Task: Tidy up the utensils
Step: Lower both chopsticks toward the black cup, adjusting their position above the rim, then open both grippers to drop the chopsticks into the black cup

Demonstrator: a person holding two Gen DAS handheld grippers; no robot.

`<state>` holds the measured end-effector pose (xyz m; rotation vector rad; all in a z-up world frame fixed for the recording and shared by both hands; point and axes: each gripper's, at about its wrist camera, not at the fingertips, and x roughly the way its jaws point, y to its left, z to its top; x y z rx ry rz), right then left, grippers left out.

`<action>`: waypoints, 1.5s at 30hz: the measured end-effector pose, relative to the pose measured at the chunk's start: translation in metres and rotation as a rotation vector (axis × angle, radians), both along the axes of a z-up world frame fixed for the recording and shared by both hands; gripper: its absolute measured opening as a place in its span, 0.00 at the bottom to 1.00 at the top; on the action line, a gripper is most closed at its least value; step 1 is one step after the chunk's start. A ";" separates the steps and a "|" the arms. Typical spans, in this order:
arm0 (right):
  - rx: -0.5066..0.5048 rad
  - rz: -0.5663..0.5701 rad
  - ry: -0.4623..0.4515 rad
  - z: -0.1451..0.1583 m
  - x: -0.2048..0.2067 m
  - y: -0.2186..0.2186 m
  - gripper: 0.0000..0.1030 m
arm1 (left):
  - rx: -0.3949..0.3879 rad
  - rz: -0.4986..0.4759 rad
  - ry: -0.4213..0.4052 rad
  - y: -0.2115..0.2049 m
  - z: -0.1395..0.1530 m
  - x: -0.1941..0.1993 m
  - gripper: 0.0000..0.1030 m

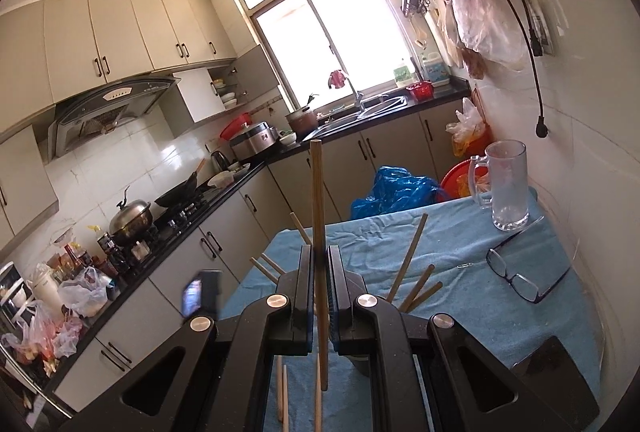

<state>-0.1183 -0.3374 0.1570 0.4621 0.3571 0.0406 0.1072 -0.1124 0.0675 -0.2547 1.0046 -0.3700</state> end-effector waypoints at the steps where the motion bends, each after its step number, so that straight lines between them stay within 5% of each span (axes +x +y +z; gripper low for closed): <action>1: 0.005 -0.007 0.000 -0.001 -0.001 -0.001 0.07 | -0.008 -0.009 -0.033 0.001 0.010 -0.010 0.06; 7: 0.026 -0.075 -0.013 -0.004 -0.017 -0.006 0.07 | -0.030 -0.048 -0.226 0.011 0.065 -0.067 0.06; 14: 0.027 -0.144 -0.013 -0.003 -0.031 -0.006 0.07 | -0.085 -0.092 -0.315 0.023 0.102 -0.098 0.06; 33: -0.050 -0.230 -0.061 0.021 -0.028 0.010 0.07 | -0.161 -0.188 -0.444 0.003 0.153 -0.119 0.06; 45: -0.069 -0.257 -0.081 0.027 0.007 0.003 0.07 | -0.187 -0.230 -0.476 -0.044 0.175 -0.089 0.06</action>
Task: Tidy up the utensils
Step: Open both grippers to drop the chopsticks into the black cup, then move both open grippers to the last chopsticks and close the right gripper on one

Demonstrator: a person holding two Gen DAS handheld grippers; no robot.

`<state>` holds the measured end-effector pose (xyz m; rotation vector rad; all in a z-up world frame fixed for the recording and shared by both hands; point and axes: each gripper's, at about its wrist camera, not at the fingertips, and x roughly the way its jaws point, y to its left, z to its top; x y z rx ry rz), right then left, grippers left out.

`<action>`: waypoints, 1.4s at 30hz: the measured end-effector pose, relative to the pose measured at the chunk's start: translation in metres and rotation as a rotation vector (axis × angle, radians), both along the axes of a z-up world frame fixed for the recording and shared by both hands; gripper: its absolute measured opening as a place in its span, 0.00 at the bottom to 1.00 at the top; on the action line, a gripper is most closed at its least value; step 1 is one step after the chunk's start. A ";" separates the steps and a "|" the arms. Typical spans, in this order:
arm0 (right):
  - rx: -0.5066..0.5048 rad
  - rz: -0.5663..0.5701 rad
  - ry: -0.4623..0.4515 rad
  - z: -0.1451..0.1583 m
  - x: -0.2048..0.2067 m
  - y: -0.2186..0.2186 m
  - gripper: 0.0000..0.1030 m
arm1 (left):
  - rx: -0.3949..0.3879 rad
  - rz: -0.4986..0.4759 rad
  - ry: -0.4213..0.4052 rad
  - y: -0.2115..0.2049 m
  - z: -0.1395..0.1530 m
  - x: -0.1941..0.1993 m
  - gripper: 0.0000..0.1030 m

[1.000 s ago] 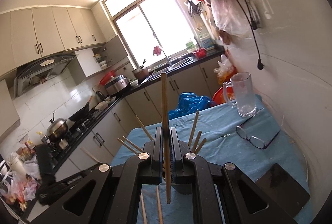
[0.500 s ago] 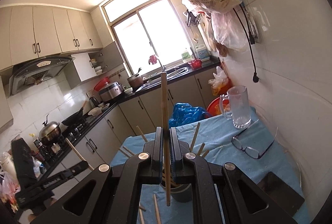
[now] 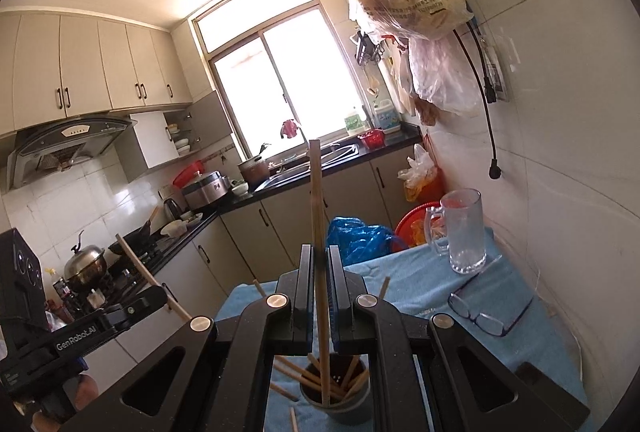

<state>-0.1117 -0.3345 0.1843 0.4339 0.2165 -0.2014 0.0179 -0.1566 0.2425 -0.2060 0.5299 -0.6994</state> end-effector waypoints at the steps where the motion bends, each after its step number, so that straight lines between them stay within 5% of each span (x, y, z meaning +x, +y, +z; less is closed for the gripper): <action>1: -0.007 -0.003 0.000 0.000 0.003 0.001 0.07 | 0.002 -0.003 0.001 -0.003 -0.002 0.003 0.06; 13: 0.016 0.036 0.143 -0.043 0.040 -0.001 0.07 | 0.089 -0.041 0.099 -0.032 -0.057 0.020 0.06; 21: 0.013 0.038 0.134 -0.045 0.026 0.002 0.10 | 0.099 -0.031 0.075 -0.021 -0.056 0.005 0.07; 25: 0.009 0.025 0.099 -0.038 0.005 0.002 0.36 | 0.089 0.004 0.048 -0.002 -0.051 -0.010 0.34; 28: -0.007 0.024 0.104 -0.043 -0.016 0.006 0.47 | 0.091 0.052 0.030 0.019 -0.056 -0.022 0.37; 31: -0.004 0.049 0.162 -0.062 -0.028 0.013 0.49 | 0.126 0.122 0.044 0.043 -0.081 -0.034 0.46; 37: 0.054 0.124 0.354 -0.128 -0.028 0.022 0.49 | 0.296 0.260 0.129 0.076 -0.156 -0.047 0.47; 42: 0.095 0.194 0.449 -0.165 -0.021 0.038 0.46 | 0.335 0.293 0.247 0.096 -0.201 -0.051 0.47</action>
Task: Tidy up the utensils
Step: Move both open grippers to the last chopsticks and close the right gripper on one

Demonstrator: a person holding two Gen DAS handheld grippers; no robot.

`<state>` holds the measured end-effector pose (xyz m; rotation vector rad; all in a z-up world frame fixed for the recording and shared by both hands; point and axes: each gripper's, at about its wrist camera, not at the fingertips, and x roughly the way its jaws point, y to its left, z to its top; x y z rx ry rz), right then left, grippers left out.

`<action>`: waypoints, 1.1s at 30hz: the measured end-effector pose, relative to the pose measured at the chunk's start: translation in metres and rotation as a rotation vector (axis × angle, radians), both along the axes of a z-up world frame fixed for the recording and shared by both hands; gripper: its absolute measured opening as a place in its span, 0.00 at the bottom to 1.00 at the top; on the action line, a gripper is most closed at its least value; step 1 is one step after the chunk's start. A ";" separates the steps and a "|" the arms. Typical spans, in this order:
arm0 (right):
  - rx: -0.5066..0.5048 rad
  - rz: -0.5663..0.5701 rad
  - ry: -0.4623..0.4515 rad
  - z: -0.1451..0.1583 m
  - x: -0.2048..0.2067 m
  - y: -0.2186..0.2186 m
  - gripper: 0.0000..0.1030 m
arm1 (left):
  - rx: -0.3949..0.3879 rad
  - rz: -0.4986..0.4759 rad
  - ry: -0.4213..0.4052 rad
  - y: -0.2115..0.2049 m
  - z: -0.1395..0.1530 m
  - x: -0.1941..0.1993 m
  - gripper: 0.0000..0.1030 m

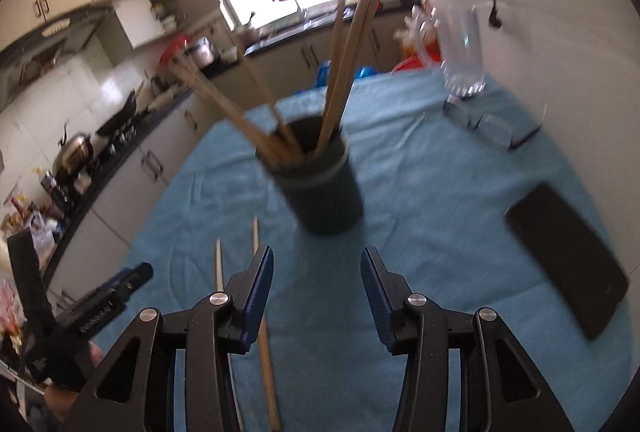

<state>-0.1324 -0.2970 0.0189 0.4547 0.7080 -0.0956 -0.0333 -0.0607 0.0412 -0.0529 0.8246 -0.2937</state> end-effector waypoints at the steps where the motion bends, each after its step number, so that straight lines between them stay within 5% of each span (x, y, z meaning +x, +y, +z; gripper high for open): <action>1: 0.007 0.018 0.020 -0.006 0.003 0.005 0.46 | 0.008 0.009 0.011 0.003 -0.006 0.000 0.47; 10: 0.007 0.145 0.161 -0.037 0.035 0.043 0.29 | -0.005 0.032 0.074 0.009 -0.031 0.003 0.48; 27: -0.171 0.254 0.248 -0.056 0.121 0.086 0.28 | -0.027 0.010 0.073 0.009 -0.030 0.002 0.51; 33: -0.217 0.252 0.271 -0.061 0.128 0.091 0.07 | -0.026 0.009 0.073 0.008 -0.030 0.002 0.51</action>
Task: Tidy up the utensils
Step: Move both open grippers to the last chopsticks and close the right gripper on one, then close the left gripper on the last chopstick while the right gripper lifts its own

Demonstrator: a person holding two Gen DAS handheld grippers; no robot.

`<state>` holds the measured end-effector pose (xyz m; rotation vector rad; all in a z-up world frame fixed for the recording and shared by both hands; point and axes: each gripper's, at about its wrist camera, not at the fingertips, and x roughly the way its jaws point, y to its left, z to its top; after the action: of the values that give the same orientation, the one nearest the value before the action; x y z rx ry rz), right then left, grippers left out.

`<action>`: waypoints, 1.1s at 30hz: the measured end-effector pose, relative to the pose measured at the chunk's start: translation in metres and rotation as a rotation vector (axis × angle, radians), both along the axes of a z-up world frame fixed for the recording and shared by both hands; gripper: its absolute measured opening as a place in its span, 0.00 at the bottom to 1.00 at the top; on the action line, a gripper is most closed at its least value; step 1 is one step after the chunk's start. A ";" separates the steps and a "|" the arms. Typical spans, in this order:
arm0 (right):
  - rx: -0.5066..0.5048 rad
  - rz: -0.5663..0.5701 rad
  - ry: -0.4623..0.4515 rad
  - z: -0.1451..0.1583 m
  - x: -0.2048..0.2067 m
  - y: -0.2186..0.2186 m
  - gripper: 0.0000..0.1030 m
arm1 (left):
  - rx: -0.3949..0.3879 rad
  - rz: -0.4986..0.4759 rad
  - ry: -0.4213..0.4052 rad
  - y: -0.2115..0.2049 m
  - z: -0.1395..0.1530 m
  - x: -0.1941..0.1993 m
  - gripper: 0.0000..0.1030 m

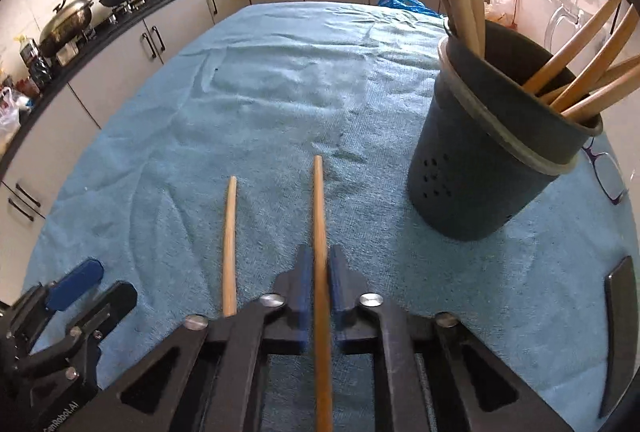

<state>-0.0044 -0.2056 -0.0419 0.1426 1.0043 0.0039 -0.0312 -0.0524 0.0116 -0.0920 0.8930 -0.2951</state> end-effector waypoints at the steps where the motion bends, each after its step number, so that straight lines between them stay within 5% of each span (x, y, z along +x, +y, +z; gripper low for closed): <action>1: 0.011 -0.002 0.003 0.001 -0.001 -0.001 0.07 | 0.003 -0.001 0.000 0.000 0.000 0.000 0.51; 7: 0.076 -0.034 -0.100 0.030 -0.040 -0.020 0.07 | 0.006 -0.028 0.036 -0.009 0.003 0.001 0.51; 17: 0.152 -0.111 -0.247 0.061 -0.096 -0.049 0.07 | -0.098 -0.128 0.284 -0.061 0.008 0.027 0.51; 20: 0.164 -0.115 -0.268 0.065 -0.105 -0.055 0.07 | -0.035 -0.118 0.326 -0.082 0.005 0.036 0.43; 24: 0.178 -0.123 -0.291 0.069 -0.118 -0.065 0.08 | 0.091 -0.113 0.310 -0.109 0.004 0.046 0.28; 26: 0.182 -0.128 -0.297 0.070 -0.122 -0.068 0.08 | 0.127 -0.102 0.294 -0.116 0.003 0.050 0.08; 33: 0.196 -0.144 -0.329 0.077 -0.136 -0.079 0.08 | 0.066 -0.150 0.196 -0.104 0.012 0.028 0.06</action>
<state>-0.1408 -0.2845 0.0352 0.3813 0.6625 -0.0053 -0.0031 -0.1561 0.0239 0.0076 1.1058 -0.4014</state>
